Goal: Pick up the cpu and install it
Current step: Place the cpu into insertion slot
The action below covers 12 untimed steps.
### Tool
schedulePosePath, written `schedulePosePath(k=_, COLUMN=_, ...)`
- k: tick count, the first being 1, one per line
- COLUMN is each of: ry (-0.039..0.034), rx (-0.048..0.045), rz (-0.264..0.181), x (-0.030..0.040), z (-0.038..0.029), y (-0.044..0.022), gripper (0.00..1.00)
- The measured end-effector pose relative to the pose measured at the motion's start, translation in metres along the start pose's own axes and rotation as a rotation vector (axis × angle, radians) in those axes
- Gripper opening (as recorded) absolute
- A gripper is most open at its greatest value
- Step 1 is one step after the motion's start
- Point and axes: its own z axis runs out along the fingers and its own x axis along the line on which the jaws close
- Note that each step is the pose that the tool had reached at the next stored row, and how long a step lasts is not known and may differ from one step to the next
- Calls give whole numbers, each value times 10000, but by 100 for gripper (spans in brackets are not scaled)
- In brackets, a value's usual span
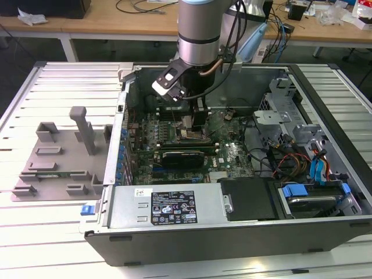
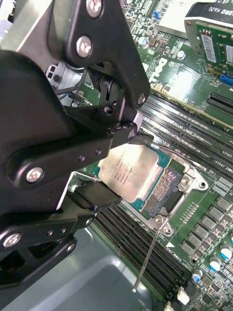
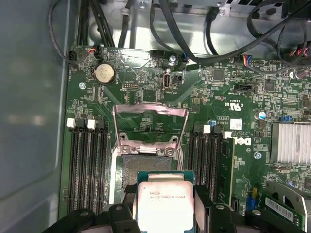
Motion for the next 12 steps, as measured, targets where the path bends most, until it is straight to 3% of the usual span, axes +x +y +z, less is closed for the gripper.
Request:
schedulePosePath(k=5, ry=-6, rx=-81, rz=8, x=9, z=99, y=-3, gripper=55)
schedulePosePath(k=12, ry=-11, rx=-102, rz=56, x=44, z=225, y=-6, gripper=55)
